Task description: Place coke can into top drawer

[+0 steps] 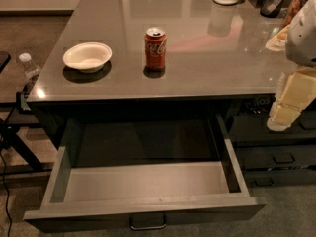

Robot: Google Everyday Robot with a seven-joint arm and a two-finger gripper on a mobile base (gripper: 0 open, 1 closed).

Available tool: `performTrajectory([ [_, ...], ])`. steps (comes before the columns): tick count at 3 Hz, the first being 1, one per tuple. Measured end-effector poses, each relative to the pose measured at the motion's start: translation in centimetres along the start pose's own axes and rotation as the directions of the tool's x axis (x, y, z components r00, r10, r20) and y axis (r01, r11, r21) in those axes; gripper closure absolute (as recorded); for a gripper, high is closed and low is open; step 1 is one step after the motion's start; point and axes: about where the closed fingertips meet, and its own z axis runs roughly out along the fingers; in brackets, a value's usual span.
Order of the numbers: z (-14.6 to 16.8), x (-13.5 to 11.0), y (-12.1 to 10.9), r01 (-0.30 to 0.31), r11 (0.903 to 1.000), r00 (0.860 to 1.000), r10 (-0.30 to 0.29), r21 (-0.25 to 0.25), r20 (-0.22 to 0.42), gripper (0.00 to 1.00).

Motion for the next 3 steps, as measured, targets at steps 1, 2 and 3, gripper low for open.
performTrajectory([
  [1, 1.1, -0.9, -1.3, 0.012, 0.9998, 1.0, -0.012, 0.012, -0.025, 0.0],
  [2, 1.1, -0.9, -1.3, 0.012, 0.9998, 1.0, -0.012, 0.012, -0.025, 0.0],
  [3, 3.3, -1.2, -2.5, -0.075, 0.9968, 0.996, 0.076, -0.028, 0.052, 0.0],
])
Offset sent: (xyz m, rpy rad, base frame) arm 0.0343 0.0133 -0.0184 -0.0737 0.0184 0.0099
